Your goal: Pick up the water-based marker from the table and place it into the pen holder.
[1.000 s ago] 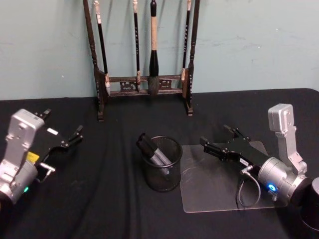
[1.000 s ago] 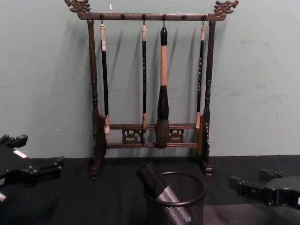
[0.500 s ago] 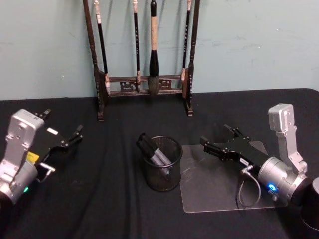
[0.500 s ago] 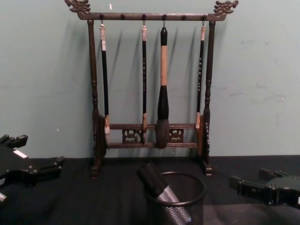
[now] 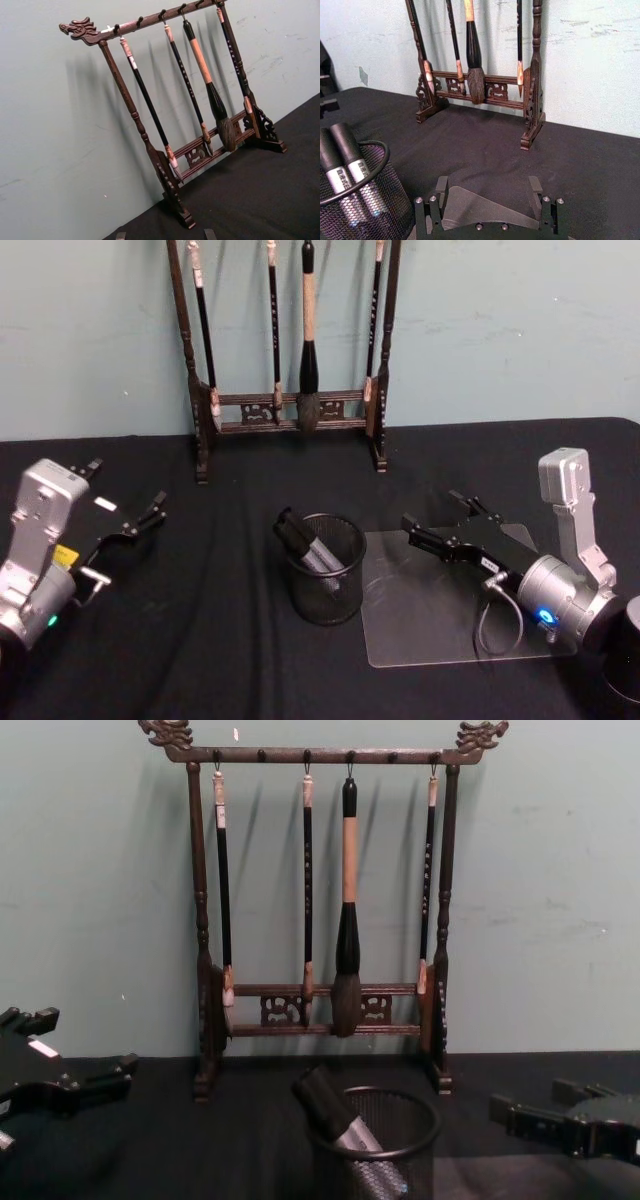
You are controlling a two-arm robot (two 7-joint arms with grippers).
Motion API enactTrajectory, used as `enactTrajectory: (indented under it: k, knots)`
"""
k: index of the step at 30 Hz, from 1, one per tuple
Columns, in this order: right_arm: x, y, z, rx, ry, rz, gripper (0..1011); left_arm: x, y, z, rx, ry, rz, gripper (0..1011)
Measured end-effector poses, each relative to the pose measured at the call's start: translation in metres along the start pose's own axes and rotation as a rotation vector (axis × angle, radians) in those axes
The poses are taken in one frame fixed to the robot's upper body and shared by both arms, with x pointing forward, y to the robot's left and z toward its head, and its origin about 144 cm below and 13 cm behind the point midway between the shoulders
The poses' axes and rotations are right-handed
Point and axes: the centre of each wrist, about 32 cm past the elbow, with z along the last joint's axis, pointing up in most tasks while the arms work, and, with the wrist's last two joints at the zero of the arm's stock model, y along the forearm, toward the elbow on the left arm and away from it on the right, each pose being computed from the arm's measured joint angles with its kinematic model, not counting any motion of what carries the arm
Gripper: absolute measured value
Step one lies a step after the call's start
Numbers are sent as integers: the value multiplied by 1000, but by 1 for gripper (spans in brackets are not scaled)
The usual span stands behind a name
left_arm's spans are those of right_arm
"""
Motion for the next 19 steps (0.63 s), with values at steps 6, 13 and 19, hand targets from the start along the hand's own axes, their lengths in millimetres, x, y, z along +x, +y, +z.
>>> enactTrajectory:
  k: [6, 13, 19]
  knots:
    - [0, 0, 0, 0, 0, 0, 1002, 0, 0, 0, 0, 0, 0, 1009]
    - [0, 0, 0, 0, 0, 0, 1000, 0, 0, 0, 0, 0, 0, 1009]
    - [0, 0, 0, 0, 0, 0, 1000, 0, 0, 0, 0, 0, 0, 1009]
